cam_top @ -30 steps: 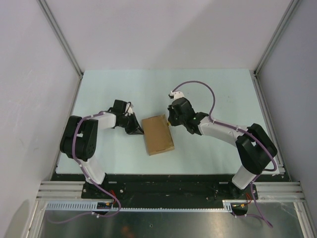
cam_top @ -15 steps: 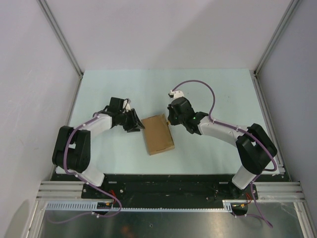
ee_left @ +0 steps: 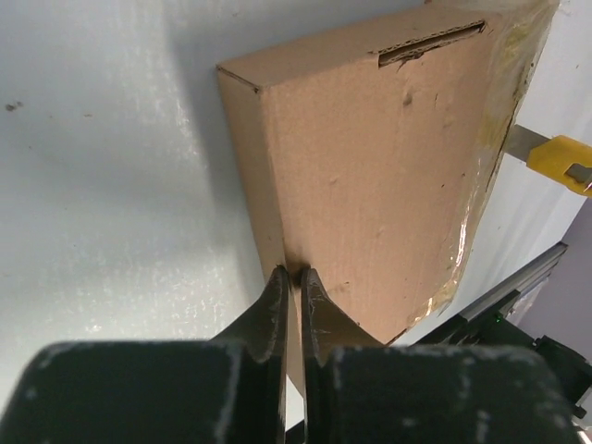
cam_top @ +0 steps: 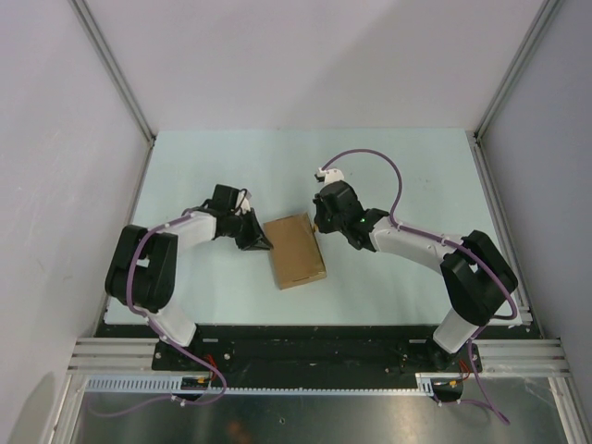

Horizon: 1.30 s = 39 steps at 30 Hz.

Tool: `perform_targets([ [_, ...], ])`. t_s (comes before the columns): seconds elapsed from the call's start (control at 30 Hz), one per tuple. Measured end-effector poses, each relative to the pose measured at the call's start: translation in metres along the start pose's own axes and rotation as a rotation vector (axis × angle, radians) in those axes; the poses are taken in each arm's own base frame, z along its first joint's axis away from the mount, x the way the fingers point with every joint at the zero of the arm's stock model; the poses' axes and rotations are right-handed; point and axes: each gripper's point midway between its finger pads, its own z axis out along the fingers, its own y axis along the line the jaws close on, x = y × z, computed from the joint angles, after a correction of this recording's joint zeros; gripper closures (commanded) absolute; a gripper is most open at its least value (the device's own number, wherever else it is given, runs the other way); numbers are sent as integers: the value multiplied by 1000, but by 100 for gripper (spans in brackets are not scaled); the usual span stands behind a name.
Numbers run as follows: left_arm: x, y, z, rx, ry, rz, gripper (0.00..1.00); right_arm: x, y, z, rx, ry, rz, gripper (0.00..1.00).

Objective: Unpack the express box

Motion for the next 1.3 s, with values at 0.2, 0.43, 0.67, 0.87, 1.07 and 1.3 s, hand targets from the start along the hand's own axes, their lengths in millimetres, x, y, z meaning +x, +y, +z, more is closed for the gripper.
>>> perform_targets([
  [0.2,0,3,-2,7,-18,-9,97,-3,-3,0,16,-7,2,100],
  [0.43,-1,5,-3,12,-29,-11,97,-6,-11,1,34,-13,8,100],
  [0.67,0,6,-4,11,-30,-13,98,-6,-14,1,40,-10,9,100],
  [0.87,0,8,-5,8,-31,-15,98,-6,-14,1,40,-8,3,100],
  [1.07,0,14,-9,-23,-41,-24,98,-6,-13,1,34,-7,2,100],
  [1.3,16,46,-8,-150,7,-65,97,-5,1,0,-25,-3,-13,100],
])
